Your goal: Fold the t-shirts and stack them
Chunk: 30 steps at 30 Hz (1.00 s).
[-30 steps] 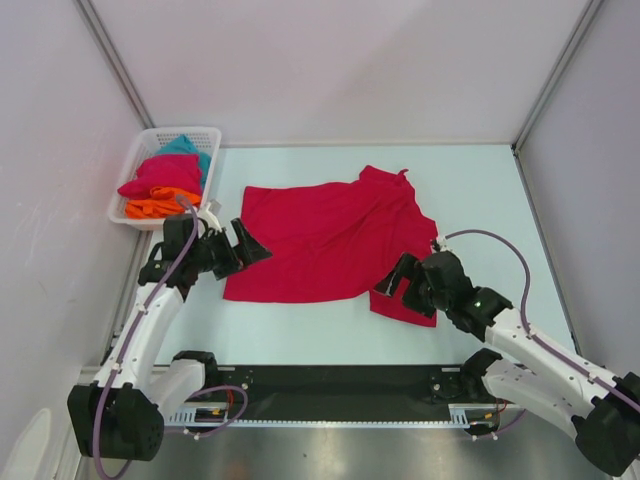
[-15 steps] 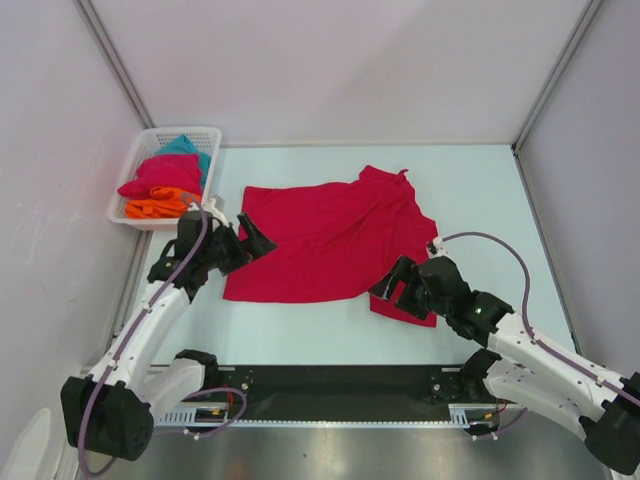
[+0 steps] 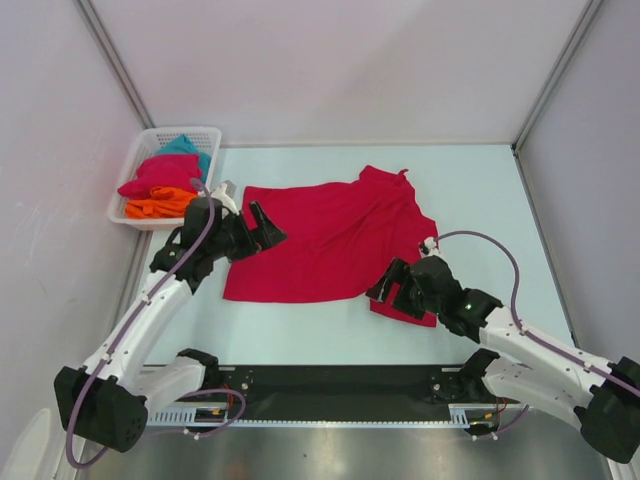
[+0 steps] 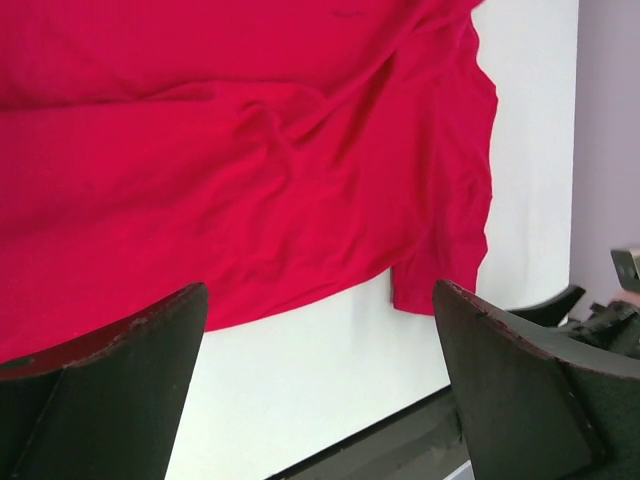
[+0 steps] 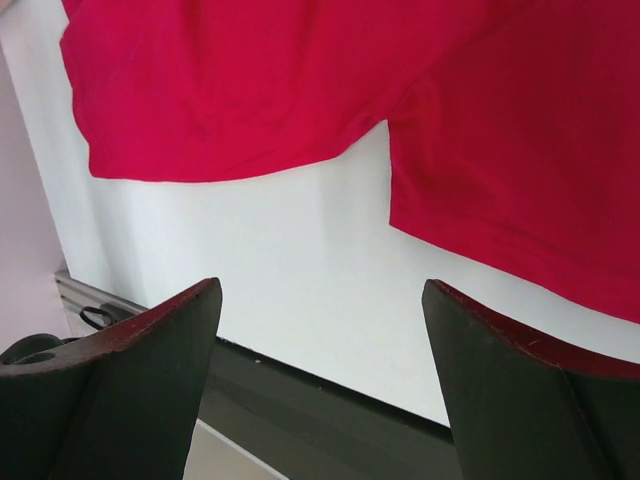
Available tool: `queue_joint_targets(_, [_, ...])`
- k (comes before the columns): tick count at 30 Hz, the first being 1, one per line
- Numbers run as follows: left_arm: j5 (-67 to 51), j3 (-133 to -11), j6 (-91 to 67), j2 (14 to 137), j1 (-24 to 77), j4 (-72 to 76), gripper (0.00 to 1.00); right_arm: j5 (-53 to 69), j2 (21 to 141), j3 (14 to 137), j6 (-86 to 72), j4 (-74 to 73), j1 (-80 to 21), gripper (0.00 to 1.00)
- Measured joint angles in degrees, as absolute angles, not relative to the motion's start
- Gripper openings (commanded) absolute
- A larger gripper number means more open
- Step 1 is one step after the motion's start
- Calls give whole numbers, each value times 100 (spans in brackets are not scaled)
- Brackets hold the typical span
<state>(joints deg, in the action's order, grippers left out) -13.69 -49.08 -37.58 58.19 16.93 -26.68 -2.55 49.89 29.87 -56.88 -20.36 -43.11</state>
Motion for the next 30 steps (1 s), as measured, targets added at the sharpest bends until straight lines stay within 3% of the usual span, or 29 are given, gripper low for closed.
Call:
queue_joint_targets(6, [-1229, -5275, -3127, 6206, 1699, -3026, 100, -283, 5498, 3129, -5487, -1968, -4407, 88])
queue_joint_targets(15, [-810, -5422, -2829, 7861, 1686, -3516, 100, -596, 6045, 3811, -5068, -2294, -4394, 88])
queue_joint_targets(30, [-370, -5043, -3061, 8173, 1011, -3332, 99, -1020, 5638, 3671, -5096, -2764, -3548, 91])
